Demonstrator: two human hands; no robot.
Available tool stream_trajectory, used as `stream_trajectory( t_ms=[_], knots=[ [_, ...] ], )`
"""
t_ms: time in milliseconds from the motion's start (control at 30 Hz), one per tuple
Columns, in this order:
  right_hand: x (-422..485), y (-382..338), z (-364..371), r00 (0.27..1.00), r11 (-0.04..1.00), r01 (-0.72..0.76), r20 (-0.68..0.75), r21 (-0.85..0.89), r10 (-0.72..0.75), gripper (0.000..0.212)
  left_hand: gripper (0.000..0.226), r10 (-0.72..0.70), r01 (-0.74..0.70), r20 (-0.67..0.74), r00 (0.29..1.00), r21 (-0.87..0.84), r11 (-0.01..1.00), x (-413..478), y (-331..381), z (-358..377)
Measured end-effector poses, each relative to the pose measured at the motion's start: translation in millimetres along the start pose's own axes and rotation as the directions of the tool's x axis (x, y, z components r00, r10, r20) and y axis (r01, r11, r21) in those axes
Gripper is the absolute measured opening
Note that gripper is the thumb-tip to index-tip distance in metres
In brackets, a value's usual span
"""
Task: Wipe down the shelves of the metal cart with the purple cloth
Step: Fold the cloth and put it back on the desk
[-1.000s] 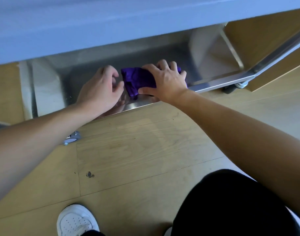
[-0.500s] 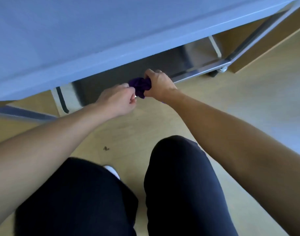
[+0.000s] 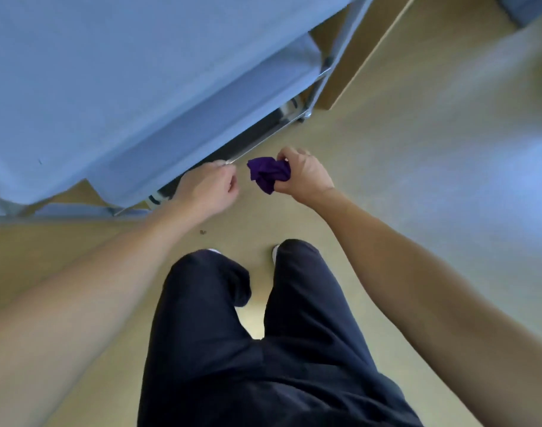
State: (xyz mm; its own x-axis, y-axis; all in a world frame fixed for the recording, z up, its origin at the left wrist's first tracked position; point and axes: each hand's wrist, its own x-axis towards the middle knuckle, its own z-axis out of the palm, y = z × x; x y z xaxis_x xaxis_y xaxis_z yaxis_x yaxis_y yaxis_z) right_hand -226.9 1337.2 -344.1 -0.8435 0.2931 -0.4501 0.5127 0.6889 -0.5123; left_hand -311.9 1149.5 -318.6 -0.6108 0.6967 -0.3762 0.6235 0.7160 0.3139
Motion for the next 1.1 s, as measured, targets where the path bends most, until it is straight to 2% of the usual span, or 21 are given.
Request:
stream_trajectory(
  t_ms=[167,267,400,633,833,1100],
  knots=[
    [-71.0,-19.1,-107.4,0.986,0.995,0.006,-0.164,0.100,0.011,0.042,0.008,0.041,-0.042,-0.035,0.999,-0.044,0.998,-15.5,70.8,-97.9],
    [-94.1,-9.4,-162.9,0.970,0.993,0.007,-0.240,0.116,0.021,0.042,0.008,0.129,-0.129,-0.077,0.989,0.008,0.992,-2.6,122.8,-135.8],
    [-114.2,21.2,-232.1,0.936,0.992,-0.010,-0.348,0.122,0.053,0.042,0.012,0.220,-0.212,-0.109,0.970,0.074,0.974,29.3,201.4,-164.4],
    [-138.2,85.4,-329.7,0.884,0.993,-0.078,-0.455,0.092,0.112,0.045,0.015,0.317,-0.311,-0.048,0.947,0.097,0.945,81.2,313.8,-190.3],
    [-97.5,111.6,-397.2,0.859,0.993,-0.077,-0.501,0.085,0.110,0.047,0.016,0.328,-0.313,-0.127,0.936,0.125,0.942,146.6,346.4,-229.7],
    [38.5,107.4,-483.4,0.870,1.000,-0.021,-0.493,0.000,0.018,0.051,0.020,0.286,-0.264,-0.200,0.937,0.131,0.956,283.7,328.8,-287.4]
  ],
)
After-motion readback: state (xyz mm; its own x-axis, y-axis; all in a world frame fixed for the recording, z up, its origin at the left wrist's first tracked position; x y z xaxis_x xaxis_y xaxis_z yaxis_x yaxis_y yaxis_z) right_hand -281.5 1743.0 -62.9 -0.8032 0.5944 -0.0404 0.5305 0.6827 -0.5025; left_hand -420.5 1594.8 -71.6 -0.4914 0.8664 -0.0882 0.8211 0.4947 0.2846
